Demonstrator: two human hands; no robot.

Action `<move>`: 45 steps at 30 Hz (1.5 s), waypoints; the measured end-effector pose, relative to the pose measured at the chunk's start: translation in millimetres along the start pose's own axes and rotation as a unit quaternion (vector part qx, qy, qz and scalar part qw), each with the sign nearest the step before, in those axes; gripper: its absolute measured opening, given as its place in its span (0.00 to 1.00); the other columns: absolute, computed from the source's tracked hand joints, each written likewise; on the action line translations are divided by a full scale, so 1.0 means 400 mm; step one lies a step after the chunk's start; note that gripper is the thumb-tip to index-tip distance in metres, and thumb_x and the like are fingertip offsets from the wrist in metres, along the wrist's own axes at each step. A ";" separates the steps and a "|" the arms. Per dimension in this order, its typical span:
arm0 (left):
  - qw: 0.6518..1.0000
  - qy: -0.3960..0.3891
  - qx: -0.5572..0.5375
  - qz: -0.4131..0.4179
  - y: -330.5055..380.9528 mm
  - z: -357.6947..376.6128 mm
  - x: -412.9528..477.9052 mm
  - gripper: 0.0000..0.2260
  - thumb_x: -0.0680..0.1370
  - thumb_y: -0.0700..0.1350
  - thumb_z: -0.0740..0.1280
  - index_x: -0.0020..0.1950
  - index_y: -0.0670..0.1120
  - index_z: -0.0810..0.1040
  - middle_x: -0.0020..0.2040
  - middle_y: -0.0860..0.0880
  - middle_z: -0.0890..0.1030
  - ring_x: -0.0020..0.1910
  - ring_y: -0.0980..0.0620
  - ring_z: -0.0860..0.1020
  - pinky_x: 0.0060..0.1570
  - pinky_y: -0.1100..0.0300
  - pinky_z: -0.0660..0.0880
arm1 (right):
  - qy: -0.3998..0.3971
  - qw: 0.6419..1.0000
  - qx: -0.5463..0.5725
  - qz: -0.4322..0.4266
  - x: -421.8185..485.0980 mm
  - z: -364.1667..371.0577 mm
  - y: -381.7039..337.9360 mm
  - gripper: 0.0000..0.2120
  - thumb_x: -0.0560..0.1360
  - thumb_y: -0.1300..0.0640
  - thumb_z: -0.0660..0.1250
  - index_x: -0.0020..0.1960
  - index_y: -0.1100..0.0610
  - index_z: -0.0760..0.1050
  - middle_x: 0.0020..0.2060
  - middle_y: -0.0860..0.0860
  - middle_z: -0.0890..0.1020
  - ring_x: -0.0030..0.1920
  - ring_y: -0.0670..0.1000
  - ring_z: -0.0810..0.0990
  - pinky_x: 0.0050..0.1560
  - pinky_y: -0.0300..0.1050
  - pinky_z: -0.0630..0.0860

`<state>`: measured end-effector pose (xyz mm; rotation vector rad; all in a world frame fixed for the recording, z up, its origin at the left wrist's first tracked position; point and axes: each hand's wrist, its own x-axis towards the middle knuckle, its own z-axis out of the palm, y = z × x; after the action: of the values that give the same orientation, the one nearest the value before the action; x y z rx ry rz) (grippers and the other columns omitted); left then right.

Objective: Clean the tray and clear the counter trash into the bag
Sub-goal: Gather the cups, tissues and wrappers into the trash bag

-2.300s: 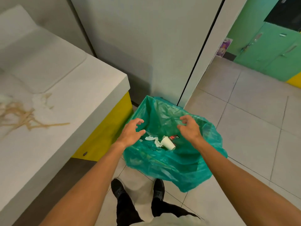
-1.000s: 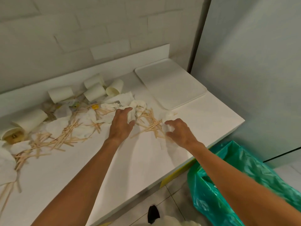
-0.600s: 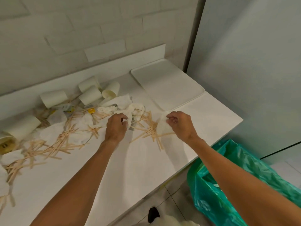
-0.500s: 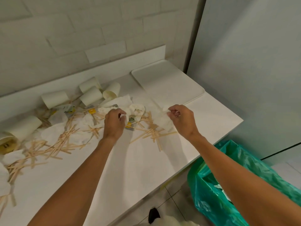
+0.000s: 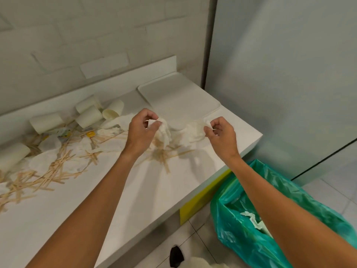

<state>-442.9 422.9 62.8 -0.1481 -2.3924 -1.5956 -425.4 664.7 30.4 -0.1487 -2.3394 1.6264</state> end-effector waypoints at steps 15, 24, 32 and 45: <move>0.962 -0.265 -0.021 -0.061 0.117 0.740 -0.277 0.06 0.76 0.37 0.68 0.47 0.46 0.83 0.48 0.53 0.83 0.43 0.63 0.78 0.46 0.70 0.72 | 0.054 0.964 -0.117 0.232 -0.261 -0.640 0.400 0.04 0.74 0.63 0.70 0.47 0.56 0.78 0.43 0.51 0.81 0.39 0.45 0.78 0.34 0.29 0.72; 0.937 -0.310 -0.026 -0.157 0.032 1.007 -0.444 0.07 0.76 0.39 0.70 0.53 0.46 0.82 0.52 0.50 0.82 0.45 0.57 0.80 0.42 0.70 0.76 | 0.013 0.931 -0.143 0.336 -0.396 -0.829 0.595 0.05 0.75 0.61 0.69 0.49 0.54 0.80 0.47 0.51 0.83 0.44 0.47 0.80 0.44 0.34 0.75; 0.877 -0.425 0.052 -0.218 -0.034 1.040 -0.498 0.18 0.78 0.44 0.69 0.67 0.48 0.74 0.66 0.53 0.72 0.61 0.56 0.71 0.51 0.64 0.71 | -0.056 0.917 -0.134 0.372 -0.405 -0.835 0.675 0.14 0.75 0.58 0.70 0.60 0.54 0.77 0.58 0.51 0.78 0.58 0.51 0.75 0.55 0.40 0.68; 0.933 -0.333 0.084 -0.113 0.019 0.789 -0.389 0.10 0.78 0.41 0.69 0.58 0.50 0.79 0.57 0.53 0.80 0.52 0.58 0.78 0.48 0.74 0.71 | -0.126 0.972 -0.089 0.179 -0.203 -0.626 0.471 0.12 0.77 0.62 0.68 0.59 0.57 0.78 0.52 0.49 0.80 0.55 0.44 0.76 0.54 0.30 0.71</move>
<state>-342.1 725.0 -87.0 -0.4602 -3.1485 -1.6057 -289.6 937.9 -78.5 -0.4509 -2.7843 1.6715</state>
